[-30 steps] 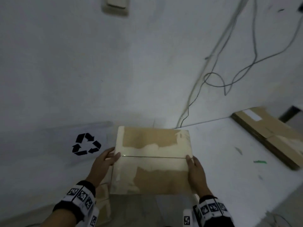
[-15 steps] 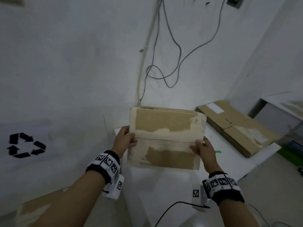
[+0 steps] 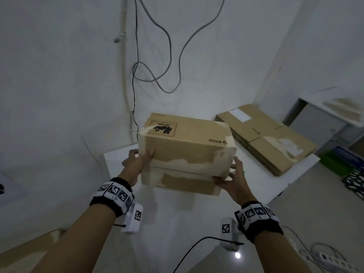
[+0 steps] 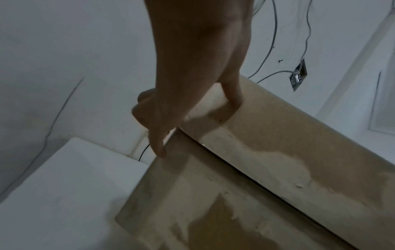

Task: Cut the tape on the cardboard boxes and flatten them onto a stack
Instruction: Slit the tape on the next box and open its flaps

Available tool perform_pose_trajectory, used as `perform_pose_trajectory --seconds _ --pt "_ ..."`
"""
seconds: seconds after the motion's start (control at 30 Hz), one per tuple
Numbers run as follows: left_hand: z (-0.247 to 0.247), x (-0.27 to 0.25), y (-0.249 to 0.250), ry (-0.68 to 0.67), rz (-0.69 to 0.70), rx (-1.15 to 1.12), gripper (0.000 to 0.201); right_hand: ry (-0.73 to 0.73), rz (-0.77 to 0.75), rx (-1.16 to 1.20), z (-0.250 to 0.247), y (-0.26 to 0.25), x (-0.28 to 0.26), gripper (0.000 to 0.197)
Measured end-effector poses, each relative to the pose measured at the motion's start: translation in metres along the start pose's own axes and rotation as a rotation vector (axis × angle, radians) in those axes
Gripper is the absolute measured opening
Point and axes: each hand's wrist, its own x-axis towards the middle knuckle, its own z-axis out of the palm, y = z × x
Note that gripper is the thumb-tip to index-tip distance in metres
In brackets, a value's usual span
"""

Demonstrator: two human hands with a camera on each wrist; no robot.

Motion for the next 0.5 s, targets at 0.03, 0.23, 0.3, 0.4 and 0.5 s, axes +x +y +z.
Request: perform_pose_trajectory --seconds 0.03,0.23,0.3,0.4,0.5 --pt "0.006 0.007 -0.002 0.086 0.016 0.115 0.068 -0.024 -0.044 -0.064 -0.006 0.000 0.012 0.013" --pt "0.037 0.045 -0.016 0.121 0.039 -0.123 0.035 -0.164 -0.429 -0.513 -0.020 -0.008 0.088 0.061" --pt "0.046 0.049 -0.015 0.025 -0.044 -0.401 0.048 -0.167 -0.448 -0.520 -0.019 -0.009 0.109 0.055" --pt "0.058 0.059 -0.009 -0.047 -0.041 -0.554 0.063 -0.149 -0.372 -0.422 -0.019 -0.012 0.135 0.036" --pt "0.068 0.067 -0.011 0.048 -0.009 -0.608 0.069 -0.171 -0.335 -0.474 -0.024 0.000 0.152 0.041"
